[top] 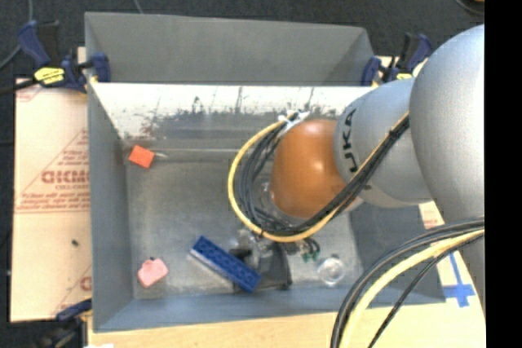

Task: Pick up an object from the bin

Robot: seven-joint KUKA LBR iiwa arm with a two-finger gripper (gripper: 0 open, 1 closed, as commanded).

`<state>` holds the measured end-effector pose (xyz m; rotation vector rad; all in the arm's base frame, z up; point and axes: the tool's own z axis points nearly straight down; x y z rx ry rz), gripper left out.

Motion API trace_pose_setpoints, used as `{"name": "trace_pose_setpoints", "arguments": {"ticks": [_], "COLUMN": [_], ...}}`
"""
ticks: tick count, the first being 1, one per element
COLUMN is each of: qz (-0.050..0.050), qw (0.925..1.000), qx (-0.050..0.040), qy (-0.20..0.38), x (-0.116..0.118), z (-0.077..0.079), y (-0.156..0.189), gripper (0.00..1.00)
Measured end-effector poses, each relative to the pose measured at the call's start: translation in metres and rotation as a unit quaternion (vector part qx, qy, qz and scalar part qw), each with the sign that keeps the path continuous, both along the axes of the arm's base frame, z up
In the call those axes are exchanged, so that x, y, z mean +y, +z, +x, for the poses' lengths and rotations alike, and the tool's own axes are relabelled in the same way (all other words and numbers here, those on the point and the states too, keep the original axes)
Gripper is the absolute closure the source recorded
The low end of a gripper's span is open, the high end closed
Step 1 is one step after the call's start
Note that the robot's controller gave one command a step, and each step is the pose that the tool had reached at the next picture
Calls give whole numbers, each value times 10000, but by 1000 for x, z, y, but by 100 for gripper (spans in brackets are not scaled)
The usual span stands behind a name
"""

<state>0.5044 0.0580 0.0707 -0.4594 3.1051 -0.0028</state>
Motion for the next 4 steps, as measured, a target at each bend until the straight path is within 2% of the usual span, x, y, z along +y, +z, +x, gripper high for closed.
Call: {"name": "trace_pose_setpoints", "arguments": {"ticks": [3,4], "qz": [-1,-5], "qw": [10000,10000], "qx": [5,36], "qy": [4,3], "x": [0,-1], "z": [-1,-2], "y": [7,24], "gripper": [100,100]}}
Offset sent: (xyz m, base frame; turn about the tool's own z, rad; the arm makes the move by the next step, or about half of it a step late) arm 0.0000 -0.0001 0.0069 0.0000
